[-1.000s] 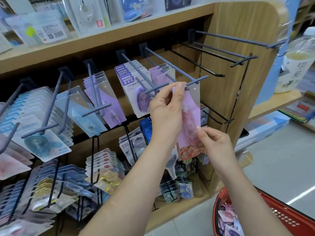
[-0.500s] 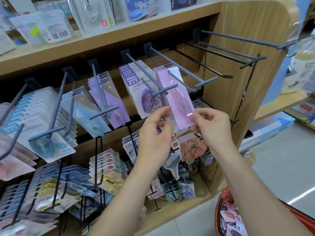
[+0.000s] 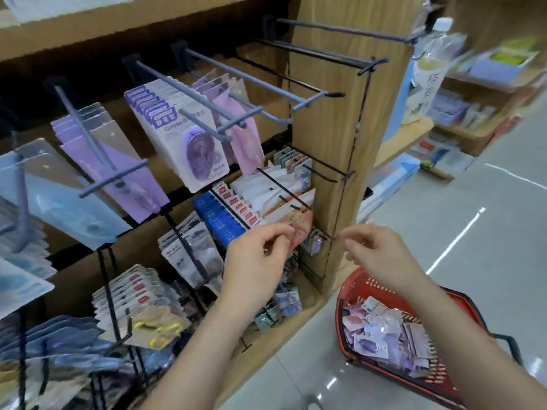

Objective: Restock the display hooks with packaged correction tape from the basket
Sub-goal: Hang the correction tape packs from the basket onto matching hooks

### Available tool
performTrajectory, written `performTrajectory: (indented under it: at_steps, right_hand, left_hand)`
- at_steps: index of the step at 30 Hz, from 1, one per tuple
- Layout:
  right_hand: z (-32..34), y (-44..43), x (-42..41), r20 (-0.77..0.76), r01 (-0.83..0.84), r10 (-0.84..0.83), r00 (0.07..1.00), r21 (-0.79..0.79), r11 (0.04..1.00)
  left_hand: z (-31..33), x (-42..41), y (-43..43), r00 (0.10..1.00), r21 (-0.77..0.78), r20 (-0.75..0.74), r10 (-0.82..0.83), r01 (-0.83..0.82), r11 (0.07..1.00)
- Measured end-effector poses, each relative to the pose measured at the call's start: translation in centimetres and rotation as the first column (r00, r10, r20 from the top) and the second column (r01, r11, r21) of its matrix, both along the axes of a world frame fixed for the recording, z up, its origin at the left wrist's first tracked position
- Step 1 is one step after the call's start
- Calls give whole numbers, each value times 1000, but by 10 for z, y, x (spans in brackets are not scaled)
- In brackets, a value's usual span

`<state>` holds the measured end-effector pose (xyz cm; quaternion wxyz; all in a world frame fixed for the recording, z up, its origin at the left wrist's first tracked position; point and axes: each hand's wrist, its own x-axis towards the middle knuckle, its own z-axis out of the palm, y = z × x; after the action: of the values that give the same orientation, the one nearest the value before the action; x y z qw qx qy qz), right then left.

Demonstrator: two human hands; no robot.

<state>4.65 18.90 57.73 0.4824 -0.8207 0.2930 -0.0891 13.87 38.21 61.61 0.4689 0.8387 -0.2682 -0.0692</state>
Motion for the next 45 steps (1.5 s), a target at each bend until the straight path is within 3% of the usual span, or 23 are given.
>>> performTrajectory:
  at_steps: [4, 8, 12, 16, 19, 25, 29, 33, 37, 40, 45]
  right_hand:
    - [-20, -29, -72, -306, -68, -8, 952, -235, 970]
    - [-53, -59, -144, -552, -143, -22, 834, -254, 957]
    - [-95, -90, -211, -651, -62, -107, 751, -231, 971]
    - [-142, -130, -260, -622, 153, -196, 758, -122, 981]
    - [-191, -168, -285, -618, 280, -229, 752, -15, 960]
    - [-334, -244, -288, -606, 487, -298, 737, 171, 857]
    - [-461, -273, -263, -628, 637, -343, 699, 328, 698]
    - [-612, -281, -239, -671, 733, -356, 650, 432, 525]
    - [-735, -263, -216, -683, 736, -322, 656, 482, 475]
    - [-795, -243, -208, -617, 702, -363, 699, 491, 516]
    - [-830, -233, -213, -495, 566, -325, 806, 486, 666]
  left_hand:
    - [-39, -18, -17, 979, 182, 66, -195, 180, 967]
    - [-84, -43, -46, 922, 360, -44, -385, 375, 855]
    - [-136, -72, -86, 862, 494, -147, -486, 489, 719]
    - [-190, -105, -141, 845, 544, -265, -464, 528, 652]
    - [-237, -129, -182, 861, 551, -372, -346, 505, 664]
    - [-369, -149, -259, 853, 590, -489, -179, 476, 652]
    - [-491, -146, -291, 816, 604, -560, -144, 521, 603]
    - [-635, -131, -324, 782, 645, -585, -218, 611, 459]
    - [-760, -116, -338, 769, 682, -597, -229, 637, 360]
    - [-816, -114, -342, 758, 677, -599, -258, 651, 343]
    - [-843, -122, -336, 707, 550, -698, -115, 632, 545]
